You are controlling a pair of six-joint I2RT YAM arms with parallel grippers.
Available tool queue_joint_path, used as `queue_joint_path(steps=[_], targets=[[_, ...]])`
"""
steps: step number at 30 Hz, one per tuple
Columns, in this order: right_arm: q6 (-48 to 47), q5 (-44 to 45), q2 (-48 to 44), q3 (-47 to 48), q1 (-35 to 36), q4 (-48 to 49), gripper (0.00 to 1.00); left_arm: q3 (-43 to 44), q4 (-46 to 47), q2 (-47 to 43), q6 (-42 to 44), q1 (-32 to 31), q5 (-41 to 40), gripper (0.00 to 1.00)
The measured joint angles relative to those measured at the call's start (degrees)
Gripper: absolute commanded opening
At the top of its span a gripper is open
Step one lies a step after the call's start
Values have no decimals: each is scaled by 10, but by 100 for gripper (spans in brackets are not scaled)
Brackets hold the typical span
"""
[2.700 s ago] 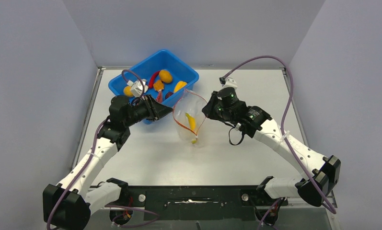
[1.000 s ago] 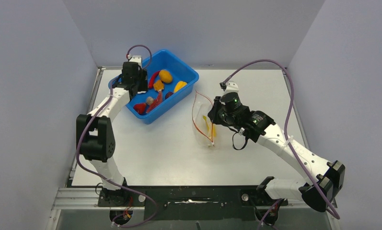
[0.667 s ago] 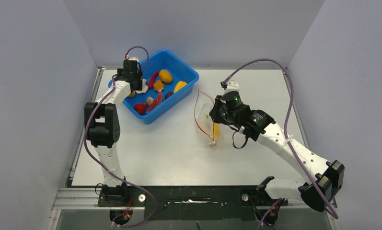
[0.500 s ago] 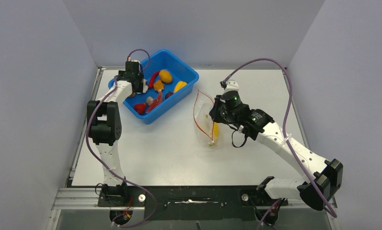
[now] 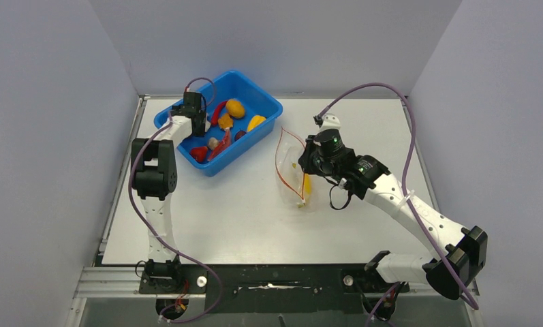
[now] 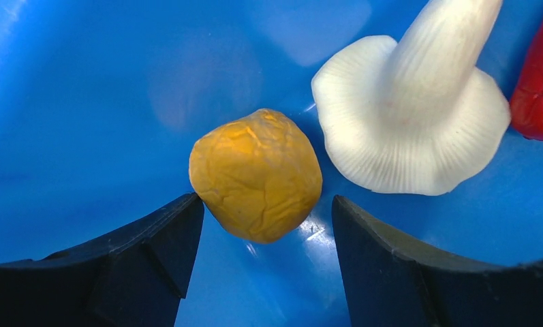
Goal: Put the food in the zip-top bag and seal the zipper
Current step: Pick up the fake fruit from the bin.
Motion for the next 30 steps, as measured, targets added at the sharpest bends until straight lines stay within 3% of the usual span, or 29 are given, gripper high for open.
queue_joint_path(steps=[4, 10, 30], targets=[[0, 0, 0, -1, -3, 0, 0, 3, 0, 6, 3, 0, -12, 63], [0, 0, 0, -1, -4, 0, 0, 0, 9, 5, 8, -2, -22, 47], [26, -8, -23, -23, -4, 4, 0, -58, 17, -97, -19, -25, 9, 42]])
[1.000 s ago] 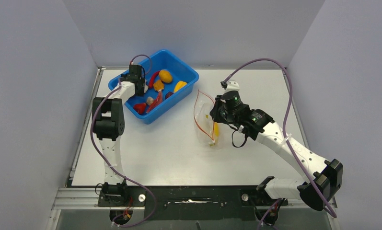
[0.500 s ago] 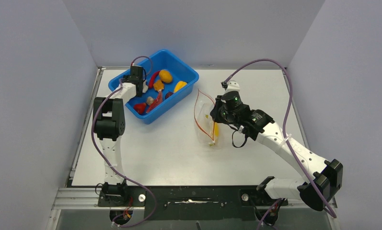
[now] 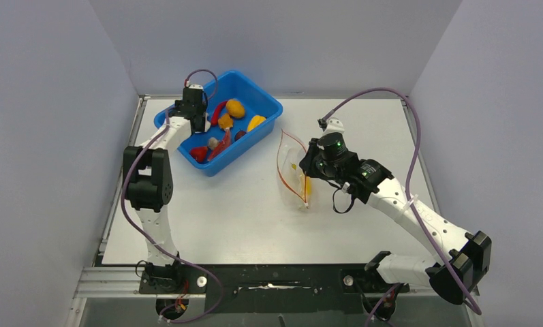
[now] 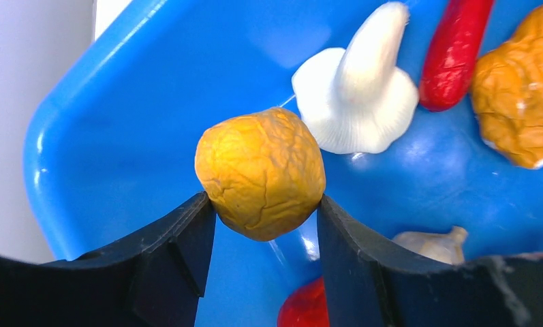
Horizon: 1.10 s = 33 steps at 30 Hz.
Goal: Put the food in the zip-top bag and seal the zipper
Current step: Pick up the fake fruit from the bin, then place the fake fruit in the zipper food storage bag.
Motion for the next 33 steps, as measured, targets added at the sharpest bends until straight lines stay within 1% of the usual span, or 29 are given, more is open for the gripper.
queue_joint_path(steps=[9, 17, 26, 29, 33], targets=[[33, -27, -3, -10, 0, 2, 0, -56, -5, -110, -47, 0, 60, 41], [51, -48, -11, -11, 0, 6, 0, -101, -9, -201, -80, -4, 130, 41], [72, -65, -10, -11, 0, 15, 0, -198, -14, -306, -114, -19, 231, 41], [80, -72, -8, -12, 0, 21, 0, -244, -11, -355, -132, -25, 274, 41], [89, -77, 0, -12, 0, 27, 0, -278, -7, -406, -157, -26, 330, 41]])
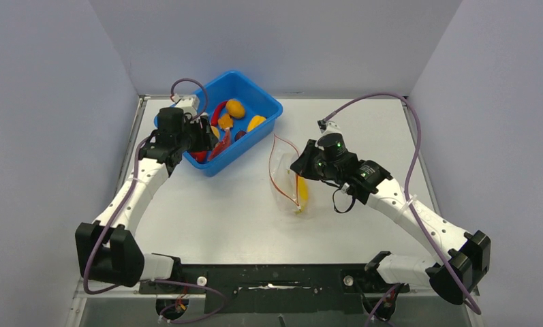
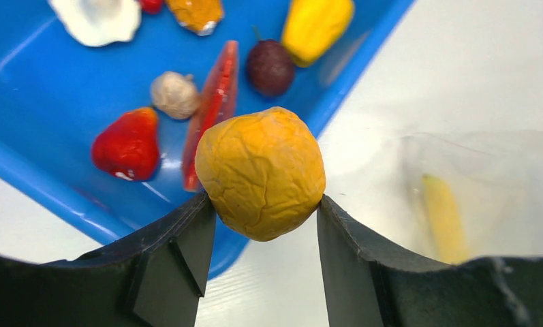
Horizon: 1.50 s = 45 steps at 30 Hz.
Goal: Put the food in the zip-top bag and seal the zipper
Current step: Place the fake fruit in the zipper food storage bag.
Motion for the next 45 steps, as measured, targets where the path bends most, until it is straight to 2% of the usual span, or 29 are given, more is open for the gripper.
queue_joint_path(steps=[12, 19, 35, 45], targets=[[30, -24, 33, 0, 0, 35, 0, -58, 33, -120, -72, -7, 163, 41], [46, -37, 53, 0, 0, 57, 0, -90, 80, -153, -138, -21, 245, 39], [64, -58, 74, 0, 0, 89, 0, -140, 214, -177, -269, -103, 293, 38], [66, -64, 75, 0, 5, 100, 0, -159, 267, -139, -302, -163, 282, 38]])
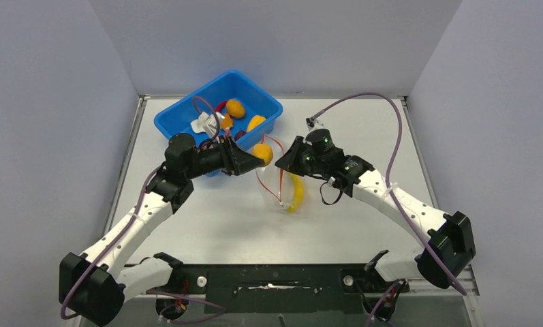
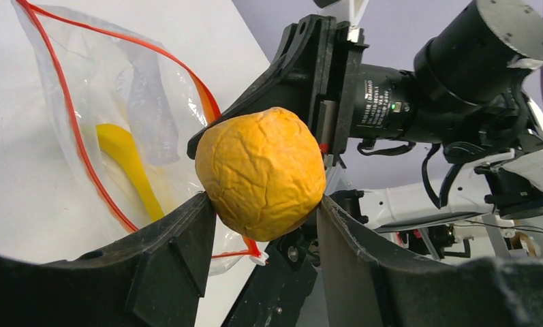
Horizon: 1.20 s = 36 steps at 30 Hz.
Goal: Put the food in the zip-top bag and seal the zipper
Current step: Place the fake fruit in the zipper food storage bag.
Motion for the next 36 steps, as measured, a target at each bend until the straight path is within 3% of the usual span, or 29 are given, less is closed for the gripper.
queue_joint_path(steps=[7, 19, 36], targets=[[0, -1, 0, 0, 5, 2, 0, -2, -10, 31, 10, -22, -28, 38], [5, 10, -1, 0, 8, 0, 0, 11, -116, 48, 70, -47, -131, 38], [18, 8, -9, 0, 19, 23, 0, 16, -201, 59, 89, -62, -177, 47]])
